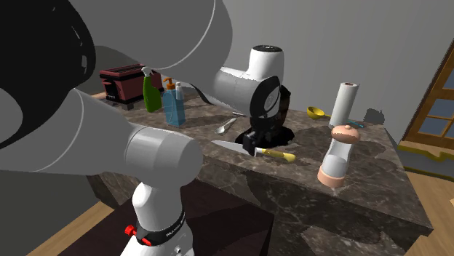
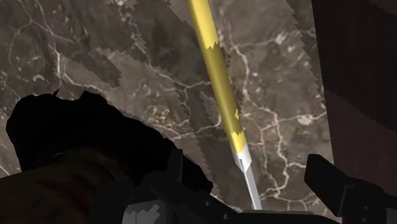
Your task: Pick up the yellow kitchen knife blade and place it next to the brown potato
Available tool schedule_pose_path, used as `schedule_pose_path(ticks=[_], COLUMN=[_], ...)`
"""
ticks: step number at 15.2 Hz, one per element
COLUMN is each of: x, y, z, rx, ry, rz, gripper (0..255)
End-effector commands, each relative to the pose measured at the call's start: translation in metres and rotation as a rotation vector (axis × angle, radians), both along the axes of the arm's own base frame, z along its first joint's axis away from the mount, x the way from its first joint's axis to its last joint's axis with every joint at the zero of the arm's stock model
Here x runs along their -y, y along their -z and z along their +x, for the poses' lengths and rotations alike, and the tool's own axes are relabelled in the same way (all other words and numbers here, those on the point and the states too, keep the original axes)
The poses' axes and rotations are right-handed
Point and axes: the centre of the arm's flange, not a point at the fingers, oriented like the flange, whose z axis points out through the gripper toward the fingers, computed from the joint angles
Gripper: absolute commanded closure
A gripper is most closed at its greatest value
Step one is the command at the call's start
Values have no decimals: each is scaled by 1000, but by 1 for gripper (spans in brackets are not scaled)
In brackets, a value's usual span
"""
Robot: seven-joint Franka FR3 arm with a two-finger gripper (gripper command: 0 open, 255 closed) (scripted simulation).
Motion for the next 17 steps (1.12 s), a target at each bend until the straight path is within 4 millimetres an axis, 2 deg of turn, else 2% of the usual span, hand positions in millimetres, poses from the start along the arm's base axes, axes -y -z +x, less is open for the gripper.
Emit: schedule_pose_path(ticks=[1,6,7,15,17], x=[0,0,0,1,0], y=[2,2,3,3,-3], z=[0,0,0,0,0], rx=[-2,-2,-2,-2,-2], ry=[0,0,0,0,0], rz=[0,0,0,0,0], gripper=[0,0,255,255,255])
